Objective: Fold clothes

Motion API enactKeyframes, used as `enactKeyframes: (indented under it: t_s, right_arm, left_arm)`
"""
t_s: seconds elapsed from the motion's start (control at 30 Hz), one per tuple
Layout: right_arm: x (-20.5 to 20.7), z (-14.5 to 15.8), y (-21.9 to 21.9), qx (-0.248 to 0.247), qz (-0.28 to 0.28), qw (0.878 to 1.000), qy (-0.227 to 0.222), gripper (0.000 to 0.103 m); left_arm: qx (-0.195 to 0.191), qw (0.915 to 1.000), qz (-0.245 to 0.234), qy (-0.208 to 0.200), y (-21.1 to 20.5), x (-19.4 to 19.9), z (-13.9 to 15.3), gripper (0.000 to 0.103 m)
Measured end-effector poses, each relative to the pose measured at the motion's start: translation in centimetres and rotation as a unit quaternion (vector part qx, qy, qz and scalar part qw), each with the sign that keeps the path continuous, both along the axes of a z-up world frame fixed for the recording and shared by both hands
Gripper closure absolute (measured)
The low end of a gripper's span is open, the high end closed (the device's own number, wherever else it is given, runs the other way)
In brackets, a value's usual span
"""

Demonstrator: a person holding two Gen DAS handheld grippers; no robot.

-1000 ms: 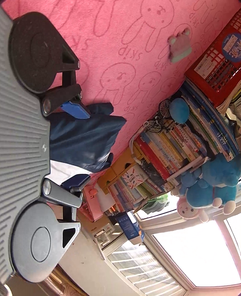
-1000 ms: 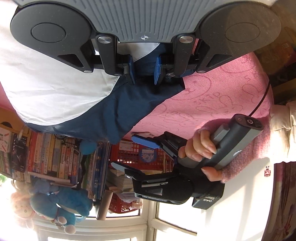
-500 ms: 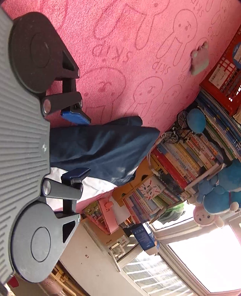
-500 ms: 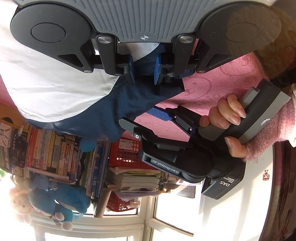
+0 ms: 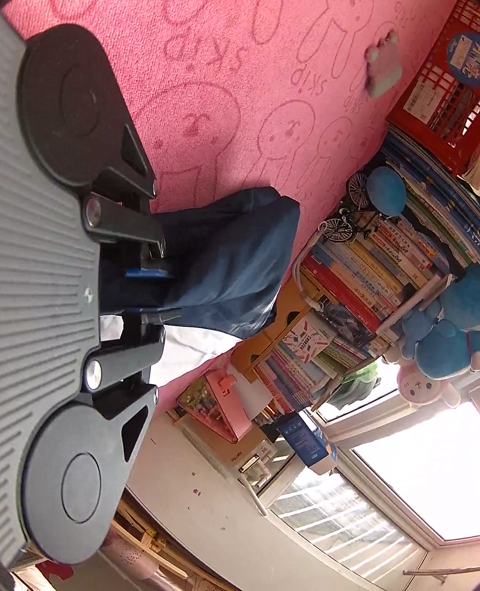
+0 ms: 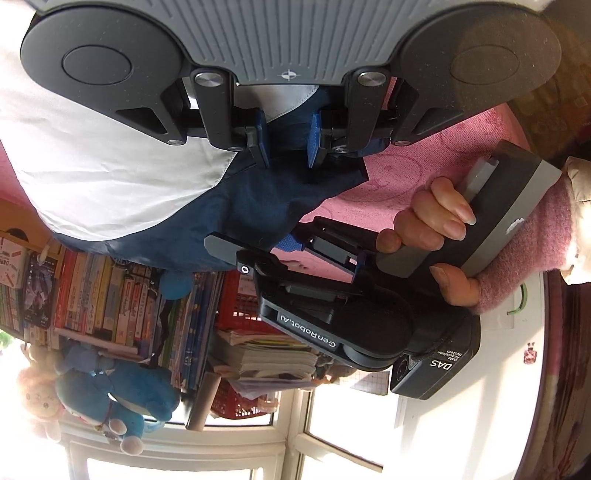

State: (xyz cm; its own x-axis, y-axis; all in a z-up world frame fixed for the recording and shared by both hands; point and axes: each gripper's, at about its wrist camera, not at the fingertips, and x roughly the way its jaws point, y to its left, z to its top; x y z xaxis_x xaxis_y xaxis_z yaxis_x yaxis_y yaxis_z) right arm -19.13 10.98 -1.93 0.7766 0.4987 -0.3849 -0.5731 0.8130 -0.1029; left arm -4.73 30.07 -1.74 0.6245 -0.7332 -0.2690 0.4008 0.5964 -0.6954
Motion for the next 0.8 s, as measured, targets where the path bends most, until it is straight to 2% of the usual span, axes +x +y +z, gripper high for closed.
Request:
enactKeyframes:
  t_s: [0.07, 0.13, 0.2, 0.23, 0.3, 0.33, 0.43, 0.67, 0.8]
  right_arm:
    - [0.0, 0.0, 0.0, -0.001, 0.0, 1.0, -0.002, 0.078]
    - [-0.1, -0.1, 0.0, -0.002, 0.0, 1.0, -0.004, 0.078]
    - [-0.1, -0.1, 0.1, -0.003, 0.0, 1.0, -0.004, 0.078]
    - [-0.1, -0.1, 0.1, -0.003, 0.0, 1.0, -0.004, 0.078]
    - [-0.1, -0.1, 0.1, -0.004, 0.001, 1.0, -0.005, 0.078]
    - [-0.1, -0.1, 0.1, -0.004, 0.0, 1.0, -0.005, 0.078]
    - [-0.1, -0.2, 0.1, -0.004, -0.001, 1.0, -0.005, 0.078]
    - [-0.1, -0.3, 0.1, 0.002, -0.002, 1.0, -0.002, 0.078]
    - [-0.1, -0.4, 0.3, 0.002, -0.002, 1.0, -0.001, 0.078]
  left_arm:
    - [-0.007, 0.9999, 0.008, -0.003, 0.3, -0.1, 0.0, 0.095]
    - [-0.003, 0.9997, 0.02, 0.014, 0.2, 0.4, -0.2, 0.093]
    - [-0.014, 0.9981, 0.025, 0.053, 0.3, 1.6, -0.9, 0.082]
    - [-0.018, 0.9975, 0.031, 0.061, 0.2, 2.2, -1.1, 0.081]
    - [-0.017, 0.9973, 0.049, 0.052, 0.0, 3.0, -0.8, 0.084]
    - [-0.014, 0.9972, 0.056, 0.047, -0.1, 3.4, -0.6, 0.091]
    - [0.005, 0.9968, 0.068, 0.04, -0.5, 5.3, 0.4, 0.099]
    - [0.043, 0.996, 0.071, 0.033, -0.9, 9.3, 1.2, 0.1]
    - [0.04, 0.995, 0.086, 0.031, -0.4, 10.1, 1.2, 0.099]
